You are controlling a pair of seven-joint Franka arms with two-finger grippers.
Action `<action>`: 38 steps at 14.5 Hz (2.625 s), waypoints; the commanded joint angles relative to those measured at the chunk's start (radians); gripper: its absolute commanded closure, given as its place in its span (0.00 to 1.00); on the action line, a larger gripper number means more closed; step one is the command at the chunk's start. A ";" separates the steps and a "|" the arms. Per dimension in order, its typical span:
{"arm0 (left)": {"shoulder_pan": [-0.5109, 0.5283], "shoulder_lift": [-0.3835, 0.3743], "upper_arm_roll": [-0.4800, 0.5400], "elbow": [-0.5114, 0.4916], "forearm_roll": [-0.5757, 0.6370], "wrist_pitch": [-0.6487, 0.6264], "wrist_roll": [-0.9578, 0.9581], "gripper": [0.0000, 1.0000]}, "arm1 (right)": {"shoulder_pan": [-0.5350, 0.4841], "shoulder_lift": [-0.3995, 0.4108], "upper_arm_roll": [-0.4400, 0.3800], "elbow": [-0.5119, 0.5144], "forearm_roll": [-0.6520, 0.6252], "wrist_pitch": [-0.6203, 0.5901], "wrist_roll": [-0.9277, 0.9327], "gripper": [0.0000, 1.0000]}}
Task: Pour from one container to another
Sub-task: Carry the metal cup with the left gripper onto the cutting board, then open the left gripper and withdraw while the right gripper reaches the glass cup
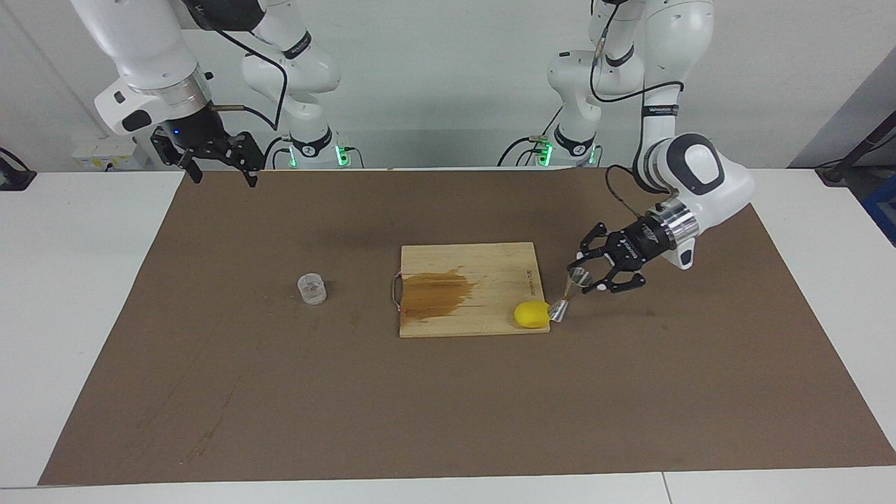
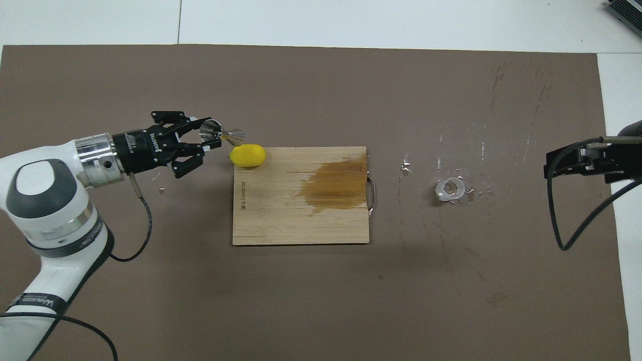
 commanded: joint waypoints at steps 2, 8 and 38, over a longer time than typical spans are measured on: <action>-0.205 0.001 0.019 -0.013 -0.137 0.188 0.000 1.00 | -0.012 -0.019 0.004 -0.018 0.022 -0.003 -0.017 0.00; -0.466 0.058 0.019 0.020 -0.262 0.488 -0.009 1.00 | -0.013 -0.019 0.004 -0.018 0.022 -0.003 -0.017 0.00; -0.609 0.088 0.020 0.039 -0.247 0.643 -0.094 0.00 | -0.248 0.206 0.004 -0.432 0.589 0.410 0.923 0.00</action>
